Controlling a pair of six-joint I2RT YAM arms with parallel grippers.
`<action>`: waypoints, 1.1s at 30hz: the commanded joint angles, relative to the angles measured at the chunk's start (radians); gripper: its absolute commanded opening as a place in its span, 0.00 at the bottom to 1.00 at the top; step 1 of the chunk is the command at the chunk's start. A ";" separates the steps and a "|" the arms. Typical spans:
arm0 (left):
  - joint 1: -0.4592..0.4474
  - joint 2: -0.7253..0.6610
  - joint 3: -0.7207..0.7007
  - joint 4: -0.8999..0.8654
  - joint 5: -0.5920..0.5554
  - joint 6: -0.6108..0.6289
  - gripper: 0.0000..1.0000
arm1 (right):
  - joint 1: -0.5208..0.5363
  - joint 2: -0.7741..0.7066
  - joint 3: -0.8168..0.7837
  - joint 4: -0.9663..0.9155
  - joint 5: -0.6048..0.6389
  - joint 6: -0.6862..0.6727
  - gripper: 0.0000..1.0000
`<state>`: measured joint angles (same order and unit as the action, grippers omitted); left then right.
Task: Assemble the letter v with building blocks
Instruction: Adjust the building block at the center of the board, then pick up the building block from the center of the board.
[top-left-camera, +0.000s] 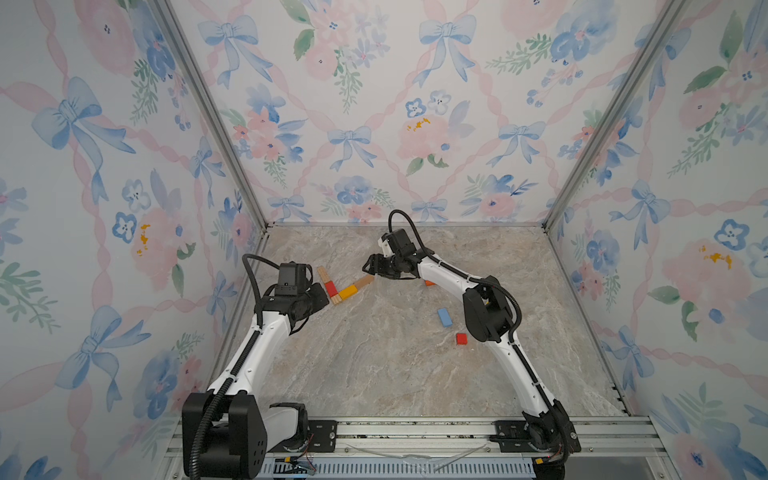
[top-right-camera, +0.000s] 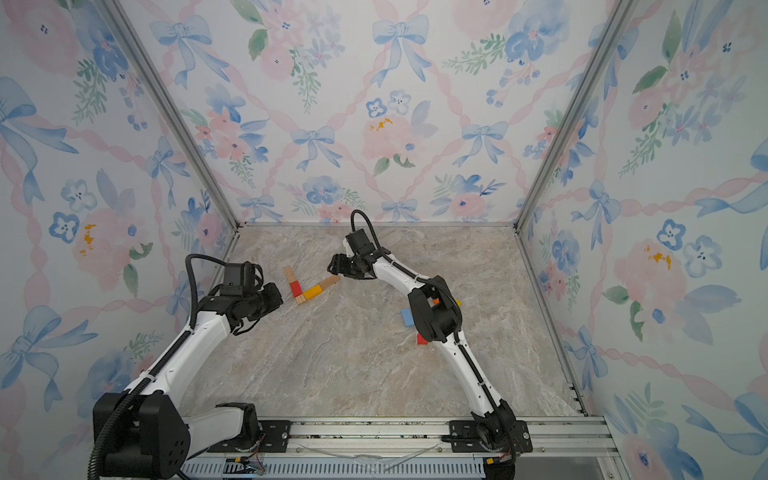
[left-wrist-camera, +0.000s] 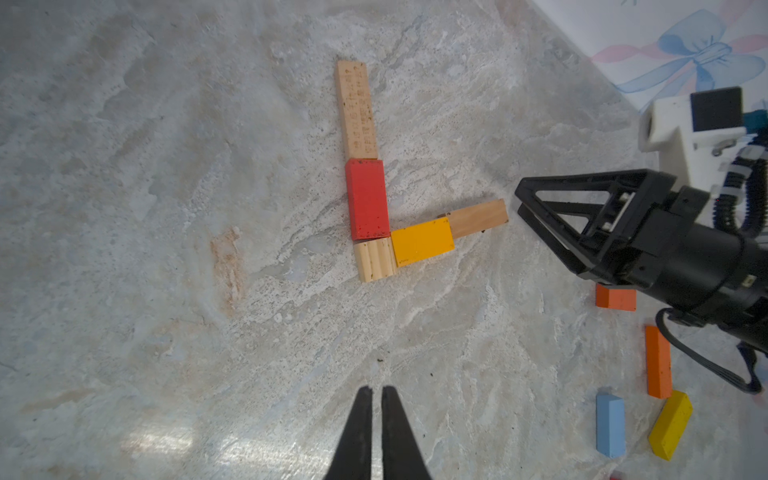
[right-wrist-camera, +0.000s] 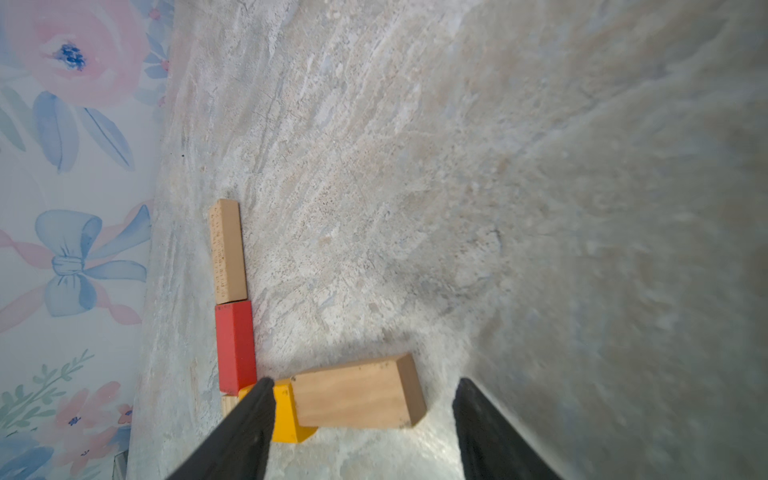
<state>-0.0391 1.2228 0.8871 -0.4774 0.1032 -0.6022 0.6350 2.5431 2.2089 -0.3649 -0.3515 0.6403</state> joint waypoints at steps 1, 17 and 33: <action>-0.015 0.042 0.091 0.001 0.020 0.026 0.12 | -0.035 -0.181 -0.067 0.020 -0.004 -0.043 0.72; -0.387 0.548 0.587 -0.001 -0.007 0.165 0.63 | -0.225 -0.922 -0.833 0.145 0.082 -0.101 0.75; -0.608 1.103 1.167 -0.139 -0.034 0.611 0.79 | -0.349 -1.301 -1.230 0.092 0.097 -0.072 0.78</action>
<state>-0.6491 2.2940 1.9915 -0.5812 0.1070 -0.1028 0.3008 1.2724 1.0080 -0.2382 -0.2565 0.5606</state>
